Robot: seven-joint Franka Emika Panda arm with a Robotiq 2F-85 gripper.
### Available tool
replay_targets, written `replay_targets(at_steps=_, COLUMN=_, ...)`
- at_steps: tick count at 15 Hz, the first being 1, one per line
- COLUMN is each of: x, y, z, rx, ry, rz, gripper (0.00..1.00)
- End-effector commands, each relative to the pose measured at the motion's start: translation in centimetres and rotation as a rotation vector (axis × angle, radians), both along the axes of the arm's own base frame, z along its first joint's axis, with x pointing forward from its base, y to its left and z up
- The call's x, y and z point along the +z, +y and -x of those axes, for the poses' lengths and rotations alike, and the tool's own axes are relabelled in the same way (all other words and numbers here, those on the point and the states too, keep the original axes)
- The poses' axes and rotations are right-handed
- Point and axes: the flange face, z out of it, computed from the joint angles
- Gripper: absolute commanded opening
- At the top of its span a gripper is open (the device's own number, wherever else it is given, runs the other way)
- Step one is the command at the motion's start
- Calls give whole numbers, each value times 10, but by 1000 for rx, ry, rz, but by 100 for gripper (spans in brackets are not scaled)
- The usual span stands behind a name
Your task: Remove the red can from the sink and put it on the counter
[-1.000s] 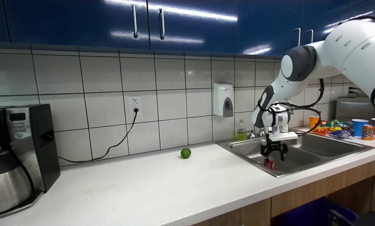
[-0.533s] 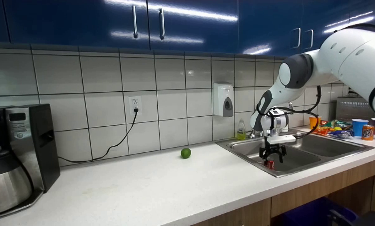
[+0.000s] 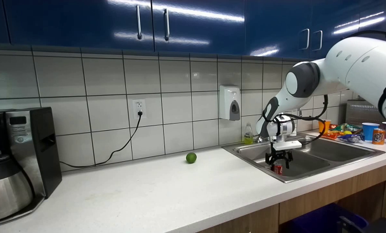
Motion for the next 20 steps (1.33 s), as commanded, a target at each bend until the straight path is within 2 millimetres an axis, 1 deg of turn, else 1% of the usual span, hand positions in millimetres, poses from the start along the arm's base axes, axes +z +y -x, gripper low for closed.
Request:
replay_targets(at_steps=1, x=-2, y=-2, z=-10, rx=-15, ry=-5, rz=22, gripper=100)
replay_targets(at_steps=3, x=-3, y=-1, z=-12, rx=-13, ry=-7, rz=23, gripper=100)
replay_targets(at_steps=4, x=-4, y=0, z=-13, rx=-9, ry=-7, rz=23, gripper=75)
replay_targets(at_steps=5, x=-4, y=0, z=-13, rx=-9, ry=-9, rz=23, gripper=74)
replay_targets(at_steps=8, x=-3, y=2, z=-17, rx=-3, ry=-15, rz=23, gripper=49)
replay_targets(at_steps=9, x=-3, y=3, z=-18, rx=-2, ry=-18, rz=22, gripper=42)
replay_targets(at_steps=10, x=-2, y=3, z=-18, rx=-1, ry=-20, rz=24, gripper=39)
replay_targets(at_steps=12, x=-1, y=3, z=-18, rx=-1, ry=-17, rz=20, gripper=39)
replay_targets(at_steps=13, x=5, y=4, z=-17, rx=1, ry=-18, rz=17, gripper=39)
replay_targets(at_steps=16, x=26, y=8, z=-12, rx=1, ry=-14, rz=9, gripper=39)
replay_targets(at_steps=19, x=59, y=13, z=-9, rx=10, ry=-29, rz=8, gripper=39)
replay_targets(at_steps=20, x=73, y=14, z=-8, rx=12, ry=-35, rz=11, gripper=39)
